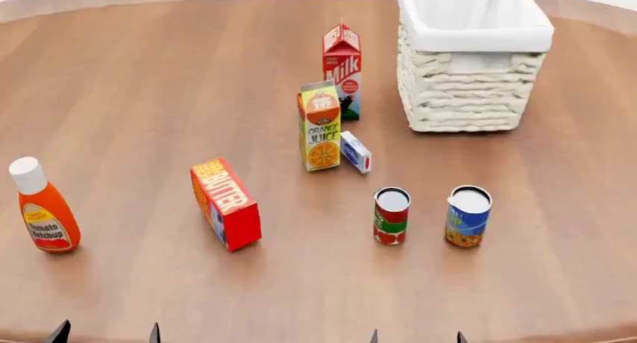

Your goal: Pick up the orange juice, and put it in the basket.

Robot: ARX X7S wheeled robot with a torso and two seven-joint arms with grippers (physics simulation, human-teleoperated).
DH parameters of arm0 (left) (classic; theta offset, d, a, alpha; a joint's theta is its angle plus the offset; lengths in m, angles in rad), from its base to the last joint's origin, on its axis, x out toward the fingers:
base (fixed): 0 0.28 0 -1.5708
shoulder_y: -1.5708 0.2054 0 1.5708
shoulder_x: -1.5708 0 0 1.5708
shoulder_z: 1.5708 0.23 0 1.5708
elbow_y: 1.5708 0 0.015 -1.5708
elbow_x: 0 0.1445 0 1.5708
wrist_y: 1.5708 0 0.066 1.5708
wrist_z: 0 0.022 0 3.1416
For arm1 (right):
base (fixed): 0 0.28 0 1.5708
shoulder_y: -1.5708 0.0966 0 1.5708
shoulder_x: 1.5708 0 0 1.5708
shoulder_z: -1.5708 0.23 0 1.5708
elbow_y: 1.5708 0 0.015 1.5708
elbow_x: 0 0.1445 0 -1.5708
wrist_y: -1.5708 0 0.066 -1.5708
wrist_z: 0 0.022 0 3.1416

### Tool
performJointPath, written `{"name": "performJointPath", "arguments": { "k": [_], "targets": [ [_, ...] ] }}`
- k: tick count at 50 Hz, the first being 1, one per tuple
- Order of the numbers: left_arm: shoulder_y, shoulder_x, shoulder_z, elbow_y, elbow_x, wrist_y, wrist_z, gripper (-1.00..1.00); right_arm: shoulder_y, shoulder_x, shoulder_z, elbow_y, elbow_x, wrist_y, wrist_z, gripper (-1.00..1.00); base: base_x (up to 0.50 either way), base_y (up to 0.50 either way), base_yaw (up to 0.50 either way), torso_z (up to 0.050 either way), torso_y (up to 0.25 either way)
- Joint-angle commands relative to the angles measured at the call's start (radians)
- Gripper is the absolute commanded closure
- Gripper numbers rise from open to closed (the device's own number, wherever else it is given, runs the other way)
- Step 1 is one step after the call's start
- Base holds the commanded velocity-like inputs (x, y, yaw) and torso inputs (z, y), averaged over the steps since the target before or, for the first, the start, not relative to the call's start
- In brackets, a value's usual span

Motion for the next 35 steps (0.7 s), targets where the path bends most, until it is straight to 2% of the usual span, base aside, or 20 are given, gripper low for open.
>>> {"name": "performJointPath", "arguments": {
  "k": [1,13,35],
  "targets": [
    [0.0,-0.016,0.018,0.0,-0.016,0.0,-0.018,-1.0,0.0,0.014,-0.018,-0.002,0.014,0.001,0.018,-1.0,0.0,0.0,0.0,0.0,0.0],
    [-0.001,-0.049,0.057,-0.001,-0.049,0.002,-0.057,-1.0,0.025,0.06,-0.065,-0.04,0.021,0.054,0.043,-1.0,0.0,0.0,0.0,0.0,0.0],
    [-0.004,-0.08,0.093,-0.002,-0.08,0.005,-0.093,-1.0,0.031,0.084,-0.093,-0.048,0.06,0.066,0.072,-1.0,0.28,0.0,0.0,0.0,0.0]
  ]
}}
